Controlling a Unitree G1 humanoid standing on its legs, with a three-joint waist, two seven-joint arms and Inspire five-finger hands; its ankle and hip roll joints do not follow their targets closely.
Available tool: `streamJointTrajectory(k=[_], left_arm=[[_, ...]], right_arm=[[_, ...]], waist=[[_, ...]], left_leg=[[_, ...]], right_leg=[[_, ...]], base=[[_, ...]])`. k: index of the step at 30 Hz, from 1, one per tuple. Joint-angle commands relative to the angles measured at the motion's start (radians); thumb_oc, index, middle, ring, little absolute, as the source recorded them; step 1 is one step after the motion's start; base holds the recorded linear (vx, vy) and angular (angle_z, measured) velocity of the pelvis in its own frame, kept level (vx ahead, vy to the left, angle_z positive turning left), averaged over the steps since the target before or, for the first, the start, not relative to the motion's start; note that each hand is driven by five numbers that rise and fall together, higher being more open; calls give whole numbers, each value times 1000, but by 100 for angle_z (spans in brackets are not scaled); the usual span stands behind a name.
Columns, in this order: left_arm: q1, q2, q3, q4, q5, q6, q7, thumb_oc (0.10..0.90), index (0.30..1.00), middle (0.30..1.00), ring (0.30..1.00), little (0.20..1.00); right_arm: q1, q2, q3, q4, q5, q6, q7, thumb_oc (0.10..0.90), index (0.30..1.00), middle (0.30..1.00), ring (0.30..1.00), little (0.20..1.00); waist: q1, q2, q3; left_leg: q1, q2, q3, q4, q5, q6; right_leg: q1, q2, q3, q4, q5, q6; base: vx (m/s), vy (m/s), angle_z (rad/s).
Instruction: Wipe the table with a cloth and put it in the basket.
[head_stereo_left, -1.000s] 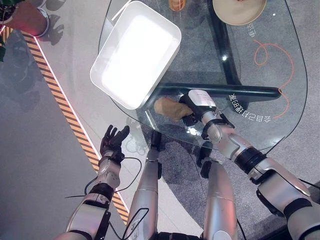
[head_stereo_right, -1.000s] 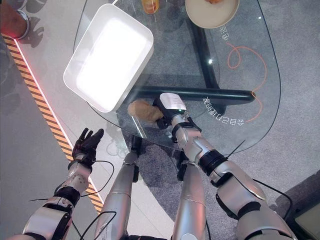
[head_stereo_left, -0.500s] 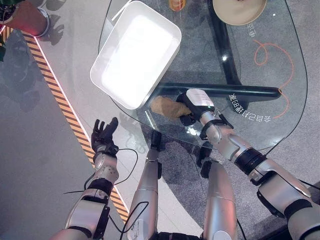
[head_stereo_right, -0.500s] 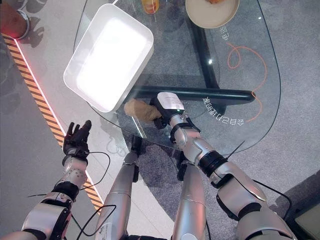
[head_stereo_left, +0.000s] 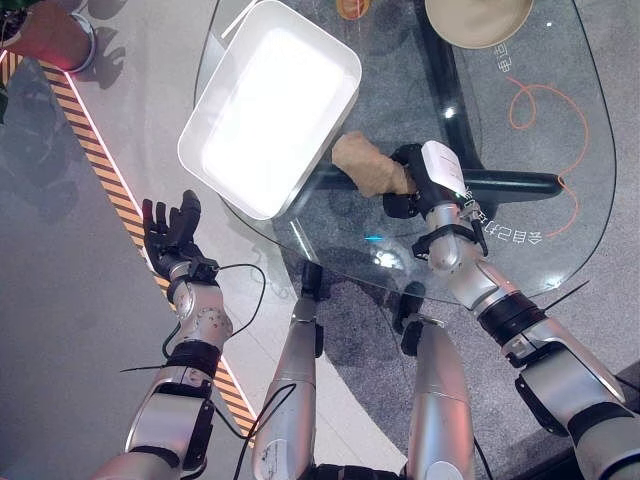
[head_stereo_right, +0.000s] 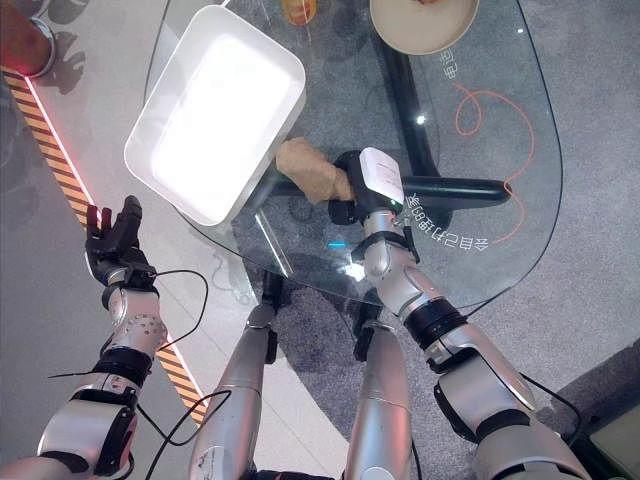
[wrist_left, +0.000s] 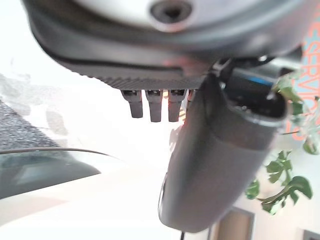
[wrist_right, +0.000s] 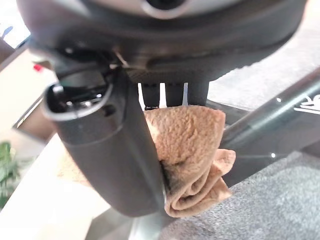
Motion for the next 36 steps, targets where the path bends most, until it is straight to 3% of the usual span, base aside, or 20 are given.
streamJointTrajectory(k=[1,4,13,15,18,24,36], left_arm=[[5,85,74,-90,112,-146,59,800,900,900,900,900],[24,64,69,-223,261,-164,96,800,900,900,900,900],[97,-8,56,-464,298,-147,-56,800,900,900,900,900],[106,-17,42,-522,243,-106,-161,800,900,900,900,900],[113,-18,26,-560,210,-58,-230,800,900,900,900,900],[118,-6,3,-611,226,7,-264,800,900,900,900,900],[92,-1,-52,-673,44,175,-425,800,900,900,900,900]], right_arm=[[-20,25,-58,-194,18,-93,-106,100,300,300,300,200],[37,27,-123,-250,10,-117,-141,100,300,300,300,200],[120,47,-234,-370,-56,-185,-168,100,300,300,300,200],[134,57,-262,-410,-75,-211,-163,100,300,300,300,200],[146,60,-279,-445,-82,-231,-146,100,300,300,300,200],[162,61,-300,-507,-91,-272,-120,100,300,300,300,200],[147,62,-286,-595,-79,-336,-64,100,300,300,300,200]], waist=[[-18,-13,-23],[-20,-13,-23],[-23,-13,-23],[-28,-16,-23],[-34,-18,-23],[-43,-20,-23],[-57,-20,-23]], left_leg=[[18,-114,74,113,-137,118],[23,-117,78,111,-144,122],[29,-119,79,110,-152,131],[32,-117,82,112,-157,134],[38,-117,86,112,-159,136],[39,-115,91,115,-163,137],[53,-112,103,107,-164,132]], right_leg=[[40,96,36,-133,74,-7],[45,92,36,-135,74,-2],[48,95,41,-140,84,7],[52,99,44,-142,87,9],[57,100,46,-147,91,12],[61,101,51,-153,96,16],[76,99,58,-171,105,21]], base=[[0,0,0],[0,0,0],[0,0,0],[0,0,0],[0,0,0],[0,0,0],[0,0,0]])
